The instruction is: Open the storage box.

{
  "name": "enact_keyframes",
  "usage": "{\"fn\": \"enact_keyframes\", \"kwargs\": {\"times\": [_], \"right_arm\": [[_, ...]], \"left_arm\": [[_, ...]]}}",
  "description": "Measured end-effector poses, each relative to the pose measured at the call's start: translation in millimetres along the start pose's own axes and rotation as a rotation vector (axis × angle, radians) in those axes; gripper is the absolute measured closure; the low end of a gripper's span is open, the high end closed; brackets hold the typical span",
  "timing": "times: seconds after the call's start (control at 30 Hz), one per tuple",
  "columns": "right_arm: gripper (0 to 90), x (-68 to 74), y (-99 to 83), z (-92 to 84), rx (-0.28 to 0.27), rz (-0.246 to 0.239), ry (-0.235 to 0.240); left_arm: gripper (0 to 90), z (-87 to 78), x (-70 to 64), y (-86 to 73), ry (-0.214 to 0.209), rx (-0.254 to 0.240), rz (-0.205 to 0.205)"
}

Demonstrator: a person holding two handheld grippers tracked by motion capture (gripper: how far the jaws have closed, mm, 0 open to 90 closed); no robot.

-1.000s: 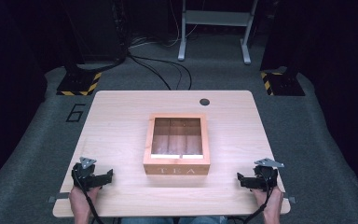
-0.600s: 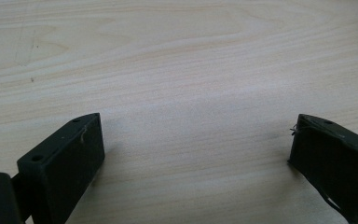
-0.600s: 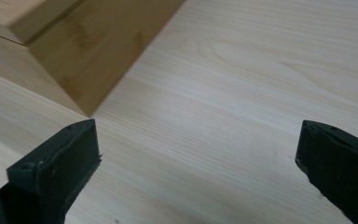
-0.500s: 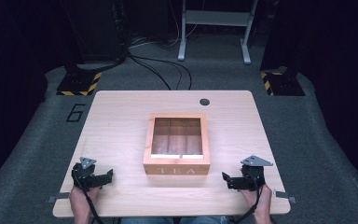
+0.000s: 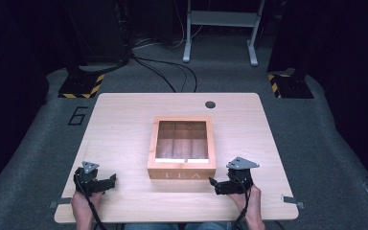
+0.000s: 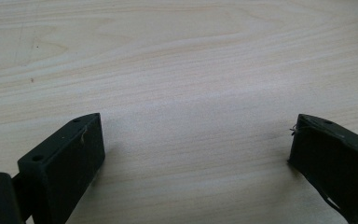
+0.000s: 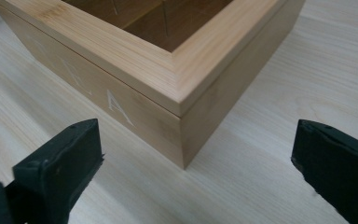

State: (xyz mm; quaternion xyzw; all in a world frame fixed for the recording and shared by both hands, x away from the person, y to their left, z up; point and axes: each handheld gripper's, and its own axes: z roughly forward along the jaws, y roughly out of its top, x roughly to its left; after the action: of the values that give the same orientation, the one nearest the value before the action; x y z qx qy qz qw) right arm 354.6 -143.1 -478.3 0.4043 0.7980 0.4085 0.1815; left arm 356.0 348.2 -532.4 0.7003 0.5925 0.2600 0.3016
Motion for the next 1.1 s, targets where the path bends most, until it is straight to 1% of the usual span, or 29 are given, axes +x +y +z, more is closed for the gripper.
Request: {"fn": "enact_keyframes", "kwargs": {"times": [0.07,0.13,0.2,0.23,0.27,0.3,0.37,0.47,0.5,0.57,0.67,0.8,0.83,0.87,0.9,0.93,1.0,1.1], "right_arm": [[5.8,3.7,4.0,3.7,0.000,-0.008,0.008],[7.4,4.8,5.0,4.8,0.002,-0.006,0.008],[14.3,6.3,6.8,8.4,-0.007,-0.010,0.010],[14.4,6.9,7.0,8.9,-0.004,-0.006,0.012],[16.3,6.9,7.6,10.1,0.000,-0.011,0.008],[19.9,7.4,7.8,11.1,0.005,-0.008,0.010],[24.0,7.9,8.4,12.4,0.006,-0.008,0.006],[31.5,9.7,9.5,12.4,-0.010,-0.021,0.000],[35.3,10.3,10.2,12.2,-0.010,-0.038,-0.002],[37.0,11.0,10.4,12.2,-0.011,-0.037,-0.003],[41.1,12.5,11.4,12.7,-0.004,-0.054,0.005],[42.0,13.7,11.2,12.5,-0.011,-0.066,-0.008],[42.4,14.8,10.7,12.2,-0.014,-0.061,-0.012],[42.8,14.7,10.1,11.8,-0.019,-0.076,-0.014],[43.0,15.6,9.9,11.6,-0.021,-0.076,-0.023],[43.4,16.4,9.5,11.3,-0.021,-0.073,-0.025],[43.7,15.3,9.0,11.2,-0.028,-0.089,-0.025],[43.9,15.4,8.4,11.1,-0.031,-0.087,-0.023]], "left_arm": [[2.9,0.0,0.0,0.0,0.000,0.000,0.000],[2.9,0.0,-0.1,0.0,0.000,0.000,0.000],[2.9,0.0,0.0,0.0,0.000,0.000,0.000],[2.9,0.0,0.0,0.0,0.000,0.000,0.000],[2.9,0.0,0.0,0.0,0.000,0.000,0.000],[2.9,0.0,0.0,0.0,0.000,0.000,0.000],[2.9,0.0,-0.1,0.0,0.000,0.000,0.000],[2.9,0.0,0.0,0.0,0.000,0.000,0.000],[2.9,0.0,0.0,0.0,0.000,0.000,0.000],[2.9,0.0,0.0,0.0,0.000,0.000,0.000],[2.9,0.0,0.0,0.0,0.000,0.000,0.000],[2.9,0.0,0.0,0.0,0.000,0.000,0.000],[2.9,0.0,-0.1,0.0,0.000,0.000,0.000],[2.9,0.0,0.0,0.0,0.000,0.000,0.000],[2.9,-0.2,-0.2,-0.1,0.000,0.003,-0.002],[2.9,0.0,-0.1,0.0,0.000,0.000,0.000],[2.9,0.0,-0.1,0.0,0.000,0.000,0.000],[2.9,-0.1,-0.1,0.0,0.000,0.000,-0.001]]}}
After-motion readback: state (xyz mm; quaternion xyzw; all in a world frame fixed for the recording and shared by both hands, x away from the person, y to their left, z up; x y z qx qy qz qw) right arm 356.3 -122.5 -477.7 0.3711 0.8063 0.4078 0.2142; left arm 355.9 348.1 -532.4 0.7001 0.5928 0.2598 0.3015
